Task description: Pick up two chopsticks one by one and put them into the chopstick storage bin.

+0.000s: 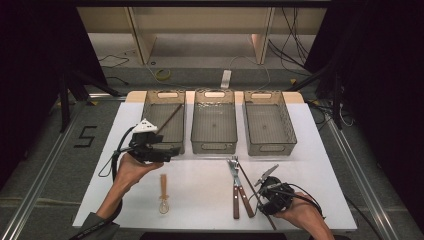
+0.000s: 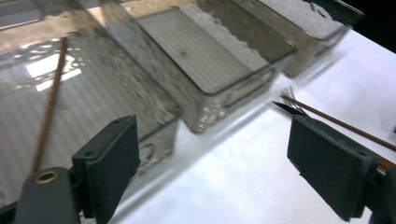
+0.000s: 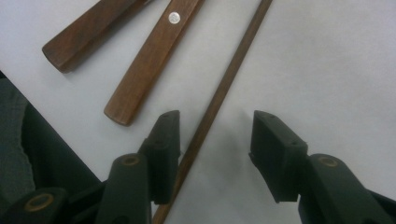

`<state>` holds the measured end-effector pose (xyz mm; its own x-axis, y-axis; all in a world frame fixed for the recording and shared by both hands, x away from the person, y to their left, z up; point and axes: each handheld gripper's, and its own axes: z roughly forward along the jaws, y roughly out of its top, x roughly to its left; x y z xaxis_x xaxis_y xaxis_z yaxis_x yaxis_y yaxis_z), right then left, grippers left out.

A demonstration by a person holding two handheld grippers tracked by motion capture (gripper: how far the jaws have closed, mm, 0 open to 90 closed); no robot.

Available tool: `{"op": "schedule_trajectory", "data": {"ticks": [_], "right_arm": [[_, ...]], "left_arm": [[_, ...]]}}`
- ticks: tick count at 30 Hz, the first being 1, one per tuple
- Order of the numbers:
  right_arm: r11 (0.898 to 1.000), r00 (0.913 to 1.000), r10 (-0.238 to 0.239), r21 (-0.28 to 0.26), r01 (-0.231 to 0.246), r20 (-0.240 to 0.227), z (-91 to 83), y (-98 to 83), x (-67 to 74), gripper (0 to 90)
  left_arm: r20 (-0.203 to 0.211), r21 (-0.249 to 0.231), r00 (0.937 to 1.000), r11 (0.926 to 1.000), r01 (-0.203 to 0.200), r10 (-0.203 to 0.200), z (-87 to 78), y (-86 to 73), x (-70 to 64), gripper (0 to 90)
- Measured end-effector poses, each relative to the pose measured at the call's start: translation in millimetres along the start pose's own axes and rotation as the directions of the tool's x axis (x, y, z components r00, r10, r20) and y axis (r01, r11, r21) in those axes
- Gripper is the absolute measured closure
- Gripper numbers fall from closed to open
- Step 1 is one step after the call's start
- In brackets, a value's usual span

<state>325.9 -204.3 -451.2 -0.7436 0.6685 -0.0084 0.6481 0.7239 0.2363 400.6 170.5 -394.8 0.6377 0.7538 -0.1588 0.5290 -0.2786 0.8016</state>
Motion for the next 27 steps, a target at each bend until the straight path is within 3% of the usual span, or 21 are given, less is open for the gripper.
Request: {"op": "schedule_trajectory", "data": {"ticks": [4, 9, 14, 18, 23, 27], "right_arm": [[1.000, 0.9999, -0.008, 0.015, 0.008, -0.013, 1.3, 0.2, 0.5, 57.7], [0.999, 0.9997, -0.023, 0.036, 0.022, 0.005, 4.1, 2.1, 1.5, 63.5], [0.998, 0.9995, -0.028, 0.053, 0.027, 0.014, 3.7, 2.5, 1.3, 69.5], [0.998, 0.9997, -0.024, 0.060, 0.024, 0.004, 3.6, 2.5, -3.3, 75.4], [0.996, 0.9997, -0.025, 0.089, 0.025, 0.000, 3.5, 5.9, -5.9, 77.0], [0.993, 0.9995, -0.016, 0.114, 0.013, 0.026, 3.5, 7.8, -10.5, 79.1]], "left_arm": [[0.032, 0.016, 0.9987, 0.9991, -0.040, 0.039, 2.0, -6.5, -10.7, 15.4], [0.046, 0.009, 0.9982, 0.9992, -0.039, 0.039, 0.7, -17.0, -15.5, 15.3], [0.036, 0.020, 0.9985, 0.9990, -0.041, 0.040, 2.2, -23.4, -16.9, 15.4], [0.023, 0.030, 0.9972, 0.9970, -0.072, 0.071, 1.3, -24.5, -20.1, 15.4], [0.027, 0.020, 0.9971, 0.9972, -0.072, 0.071, 0.0, -24.6, -21.0, 15.4], [0.031, 0.018, 0.9968, 0.9970, -0.075, 0.074, -0.3, -24.4, -22.2, 15.4]]}}
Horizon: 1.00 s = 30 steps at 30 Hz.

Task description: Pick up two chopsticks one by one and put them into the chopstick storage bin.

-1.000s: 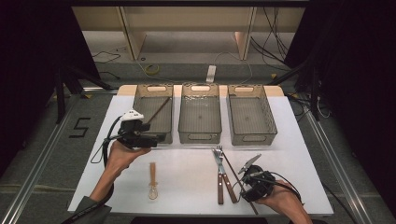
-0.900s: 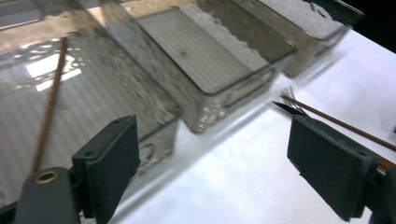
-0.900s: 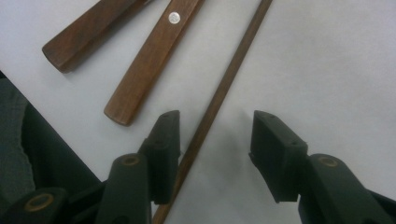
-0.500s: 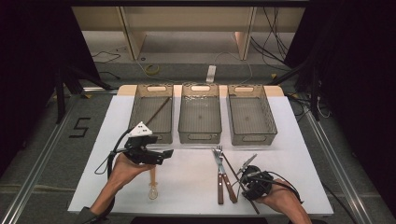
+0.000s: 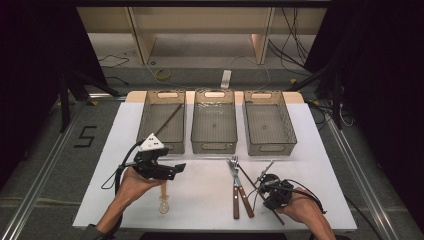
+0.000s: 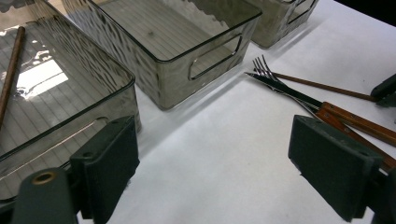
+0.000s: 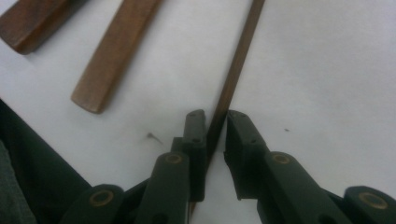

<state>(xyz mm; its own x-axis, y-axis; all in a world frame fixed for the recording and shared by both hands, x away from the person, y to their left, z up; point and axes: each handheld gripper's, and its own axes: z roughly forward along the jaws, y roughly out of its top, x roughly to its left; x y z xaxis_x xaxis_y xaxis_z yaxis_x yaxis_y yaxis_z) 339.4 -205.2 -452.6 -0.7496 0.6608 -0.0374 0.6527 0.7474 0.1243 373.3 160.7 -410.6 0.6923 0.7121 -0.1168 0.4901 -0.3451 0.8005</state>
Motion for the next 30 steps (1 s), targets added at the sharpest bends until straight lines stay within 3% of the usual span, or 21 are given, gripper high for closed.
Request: {"op": "schedule_trajectory", "data": {"ticks": [14, 30], "right_arm": [[0.997, 0.9970, 0.077, 0.004, -0.077, 0.009, -0.8, -3.7, -20.2, 85.1], [0.997, 0.9967, 0.078, -0.024, -0.077, 0.025, -13.6, -14.2, -29.9, 85.4]], "left_arm": [[-0.005, 0.010, 0.9999, 0.9999, -0.013, 0.013, 2.4, -0.9, -0.4, 15.5], [-0.001, 0.009, 0.9998, 0.9998, -0.018, 0.018, 3.2, -0.8, -1.8, 15.6]]}}
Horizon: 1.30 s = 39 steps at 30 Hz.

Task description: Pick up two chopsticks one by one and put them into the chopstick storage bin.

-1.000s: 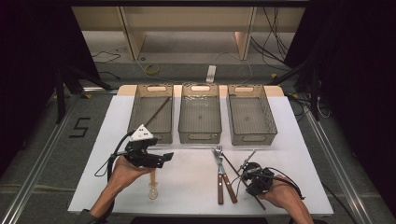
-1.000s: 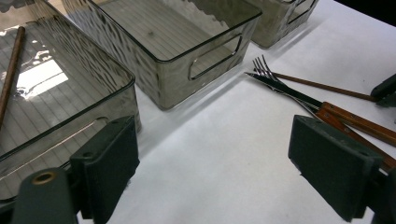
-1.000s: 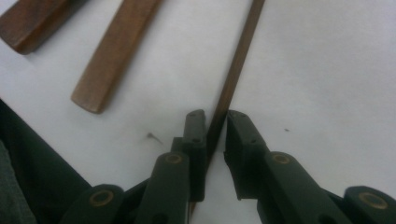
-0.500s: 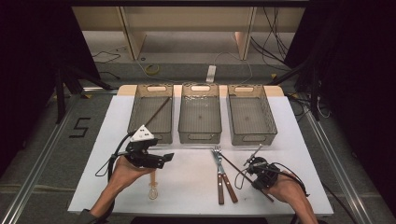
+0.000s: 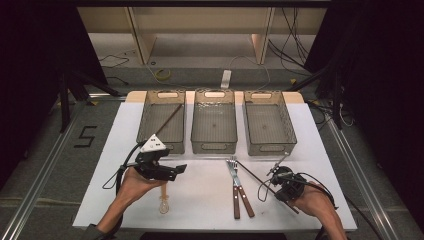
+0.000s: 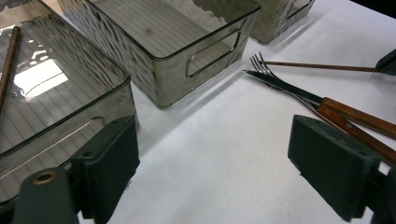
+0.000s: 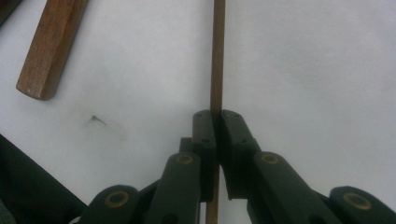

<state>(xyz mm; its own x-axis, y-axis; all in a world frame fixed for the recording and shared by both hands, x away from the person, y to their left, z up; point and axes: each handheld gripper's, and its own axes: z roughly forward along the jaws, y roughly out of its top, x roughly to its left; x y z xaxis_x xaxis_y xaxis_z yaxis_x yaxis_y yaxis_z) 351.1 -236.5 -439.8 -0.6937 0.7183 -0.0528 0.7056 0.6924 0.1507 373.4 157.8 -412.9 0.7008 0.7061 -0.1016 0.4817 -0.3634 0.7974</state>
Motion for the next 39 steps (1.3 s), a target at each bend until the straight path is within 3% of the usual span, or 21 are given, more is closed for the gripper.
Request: {"op": "schedule_trajectory", "data": {"ticks": [9, 13, 19, 25, 29, 34, 39], "right_arm": [[0.997, 0.9980, -0.051, -0.059, 0.053, 0.036, -23.3, 3.8, 7.5, 85.4], [0.997, 0.9965, -0.067, -0.038, 0.069, 0.050, -25.4, 2.0, 8.0, 85.6], [0.995, 0.9970, -0.064, -0.069, 0.067, 0.043, -29.2, 0.3, 5.0, 85.5], [0.987, 0.9939, -0.105, -0.117, 0.108, 0.034, -39.2, 4.4, 13.2, 85.5], [0.979, 0.9884, -0.150, -0.137, 0.152, 0.022, -44.2, 11.6, 24.3, 85.5], [0.963, 0.9741, -0.226, -0.153, 0.224, 0.006, -47.7, 22.9, 42.2, 85.5], [0.941, 0.9514, -0.308, -0.150, 0.303, -0.011, -48.7, 32.4, 62.8, 85.5]], "left_arm": [[0.044, 0.020, 0.9983, 0.9990, -0.039, 0.038, 2.4, 3.8, -9.7, 15.6], [0.049, 0.023, 0.9976, 0.9985, -0.050, 0.049, 2.8, 3.6, -11.8, 15.6], [0.048, 0.018, 0.9981, 0.9990, -0.041, 0.040, 2.2, 4.1, -11.1, 15.7], [0.069, 0.027, 0.9953, 0.9972, -0.069, 0.068, 3.7, 7.1, -17.4, 15.7], [0.097, 0.040, 0.9891, 0.9925, -0.115, 0.111, 6.5, 10.0, -27.5, 15.7], [0.131, 0.058, 0.9780, 0.9836, -0.171, 0.162, 11.8, 11.9, -38.5, 16.0], [0.186, 0.091, 0.9556, 0.9645, -0.248, 0.228, 17.8, 11.9, -52.5, 16.3]]}}
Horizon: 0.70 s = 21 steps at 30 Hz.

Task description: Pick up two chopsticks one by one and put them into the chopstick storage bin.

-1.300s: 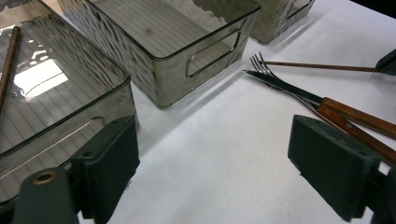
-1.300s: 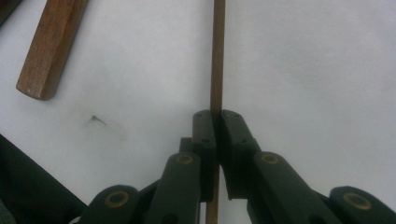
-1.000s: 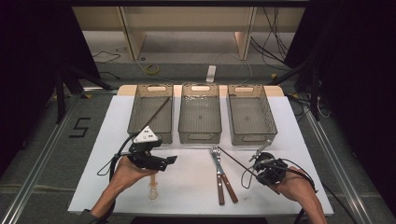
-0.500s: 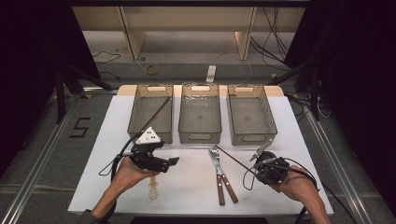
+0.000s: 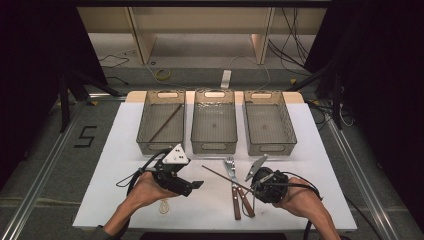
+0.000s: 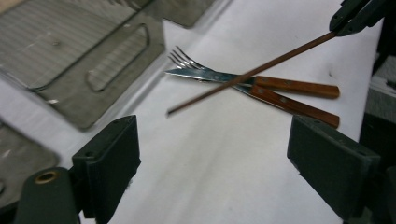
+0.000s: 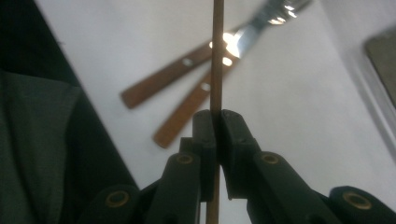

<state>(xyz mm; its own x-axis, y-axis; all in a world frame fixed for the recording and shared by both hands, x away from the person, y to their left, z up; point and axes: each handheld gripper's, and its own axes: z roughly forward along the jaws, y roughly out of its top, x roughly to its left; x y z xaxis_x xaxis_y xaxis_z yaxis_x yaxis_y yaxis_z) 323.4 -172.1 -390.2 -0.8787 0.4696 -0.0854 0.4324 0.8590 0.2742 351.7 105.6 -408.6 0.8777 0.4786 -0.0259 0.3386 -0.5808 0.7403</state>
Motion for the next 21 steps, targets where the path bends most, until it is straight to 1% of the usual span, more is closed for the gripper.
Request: {"op": "schedule_trajectory", "data": {"ticks": [1, 2, 3, 5, 6, 7, 8, 9, 10, 11, 12, 13, 14, 15, 16, 18, 19, 21], "right_arm": [[1.000, 0.9998, -0.021, -0.004, 0.021, -0.004, 0.2, 2.1, 2.3, 85.5], [1.000, 0.9999, -0.016, -0.004, 0.016, -0.001, 0.1, 4.3, 5.5, 85.5], [0.999, 0.9994, -0.034, -0.006, 0.034, -0.004, -0.1, 5.6, 7.0, 85.5], [0.999, 0.9992, -0.039, -0.010, 0.039, -0.004, -1.4, 8.3, 10.8, 85.4], [0.999, 0.9988, -0.049, -0.013, 0.049, -0.004, -1.9, 9.4, 12.0, 85.5], [0.998, 0.9982, -0.060, -0.015, 0.060, -0.007, -2.3, 10.3, 13.3, 85.4], [0.998, 0.9982, -0.060, -0.023, 0.060, -0.009, -2.4, 11.4, 15.2, 85.5], [0.997, 0.9968, -0.079, -0.026, 0.078, -0.014, -2.6, 12.3, 15.9, 85.4], [0.996, 0.9959, -0.088, -0.028, 0.087, -0.019, -2.8, 13.3, 17.3, 85.5], [0.995, 0.9951, -0.096, -0.034, 0.095, -0.021, -2.7, 14.3, 18.4, 85.5], [0.995, 0.9955, -0.093, -0.036, 0.092, -0.021, -2.4, 15.3, 20.2, 85.5], [0.994, 0.9946, -0.101, -0.033, 0.101, -0.024, -2.1, 16.2, 21.4, 85.5], [0.994, 0.9943, -0.103, -0.031, 0.102, -0.029, -1.8, 17.0, 22.8, 85.4], [0.993, 0.9929, -0.115, -0.032, 0.114, -0.030, -1.4, 17.6, 23.6, 85.5], [0.993, 0.9927, -0.117, -0.034, 0.116, -0.030, -1.0, 18.4, 24.7, 85.4], [0.991, 0.9908, -0.130, -0.036, 0.129, -0.036, -0.9, 19.6, 26.1, 85.5], [0.991, 0.9908, -0.130, -0.041, 0.128, -0.038, -0.8, 20.2, 27.1, 85.5], [0.989, 0.9886, -0.144, -0.036, 0.143, -0.042, -0.8, 21.3, 28.1, 85.4]], "left_arm": [[0.013, 0.007, 0.9998, 0.9999, -0.014, 0.014, 2.1, 0.6, -2.8, 16.4], [0.019, 0.018, 0.9992, 0.9992, -0.036, 0.036, 3.9, 1.3, -5.1, 16.6], [0.022, 0.023, 0.9987, 0.9986, -0.047, 0.047, 5.8, 2.1, -7.8, 16.7], [0.043, 0.031, 0.9966, 0.9970, -0.071, 0.069, 9.7, 3.9, -12.4, 17.3], [0.054, 0.035, 0.9952, 0.9959, -0.083, 0.081, 11.4, 4.6, -14.5, 17.8], [0.063, 0.040, 0.9941, 0.9950, -0.091, 0.088, 12.9, 4.9, -16.4, 18.3], [0.070, 0.048, 0.9931, 0.9941, -0.097, 0.094, 14.3, 5.3, -18.2, 18.5], [0.071, 0.056, 0.9920, 0.9926, -0.108, 0.104, 15.5, 5.4, -20.1, 18.8], [0.075, 0.062, 0.9901, 0.9904, -0.123, 0.119, 16.8, 5.6, -21.5, 19.1], [0.078, 0.069, 0.9892, 0.9892, -0.129, 0.124, 18.2, 5.7, -23.8, 19.5], [0.081, 0.077, 0.9872, 0.9866, -0.144, 0.137, 19.8, 6.0, -25.7, 19.9], [0.084, 0.086, 0.9858, 0.9845, -0.153, 0.146, 21.2, 6.2, -28.0, 20.4], [0.091, 0.098, 0.9824, 0.9804, -0.171, 0.163, 22.2, 6.7, -29.6, 21.1], [0.096, 0.101, 0.9805, 0.9782, -0.181, 0.172, 23.5, 7.0, -31.8, 22.5], [0.099, 0.105, 0.9786, 0.9760, -0.191, 0.181, 24.6, 7.3, -33.7, 23.8], [0.104, 0.120, 0.9745, 0.9701, -0.211, 0.199, 26.7, 8.1, -35.9, 27.2], [0.108, 0.125, 0.9725, 0.9676, -0.219, 0.206, 28.1, 8.2, -36.5, 29.8], [0.116, 0.139, 0.9689, 0.9624, -0.234, 0.218, 30.1, 8.2, -37.7, 33.5]]}}
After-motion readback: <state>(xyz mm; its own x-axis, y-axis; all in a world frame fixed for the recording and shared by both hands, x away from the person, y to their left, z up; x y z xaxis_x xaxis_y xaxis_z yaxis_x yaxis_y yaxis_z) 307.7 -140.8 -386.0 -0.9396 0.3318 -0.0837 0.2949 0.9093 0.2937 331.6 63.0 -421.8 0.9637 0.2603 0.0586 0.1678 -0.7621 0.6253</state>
